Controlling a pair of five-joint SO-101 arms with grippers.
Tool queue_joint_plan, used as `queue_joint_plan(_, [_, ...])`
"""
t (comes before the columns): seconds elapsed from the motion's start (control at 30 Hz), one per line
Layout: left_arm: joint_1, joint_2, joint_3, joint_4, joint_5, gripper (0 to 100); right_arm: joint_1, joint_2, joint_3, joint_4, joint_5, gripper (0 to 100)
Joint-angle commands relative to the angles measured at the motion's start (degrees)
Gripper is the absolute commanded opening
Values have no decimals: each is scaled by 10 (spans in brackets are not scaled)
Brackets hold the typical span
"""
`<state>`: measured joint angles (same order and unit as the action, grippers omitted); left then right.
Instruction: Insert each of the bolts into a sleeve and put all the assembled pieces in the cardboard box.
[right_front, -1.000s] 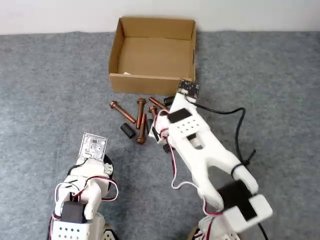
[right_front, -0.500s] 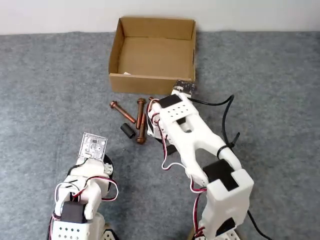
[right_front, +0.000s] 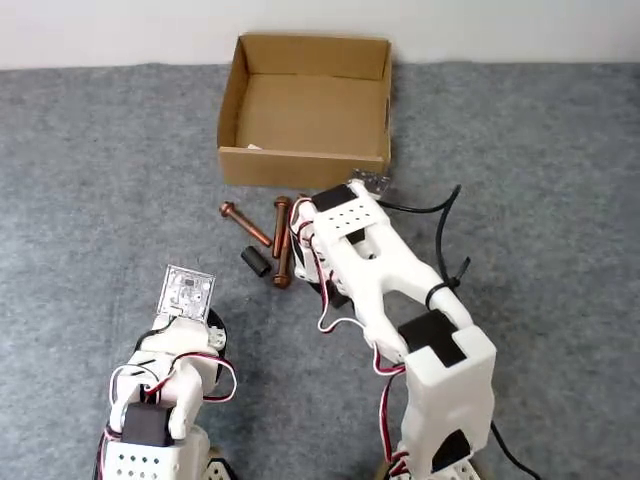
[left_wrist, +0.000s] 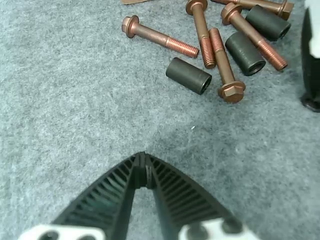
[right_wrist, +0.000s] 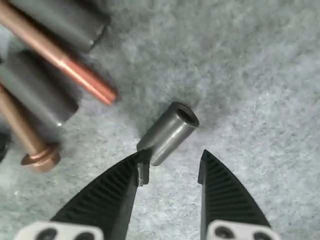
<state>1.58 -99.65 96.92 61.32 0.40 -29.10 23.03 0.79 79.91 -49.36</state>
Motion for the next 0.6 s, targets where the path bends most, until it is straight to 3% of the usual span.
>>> queue_joint_plan(0.0, [-3, -4, -2, -15, -2, 5, 10, 7, -6, -19, -9, 169])
queue_joint_plan(0.57, [-3, -4, -2, -15, -2, 5, 57, 12, -4, -51, 9, 148])
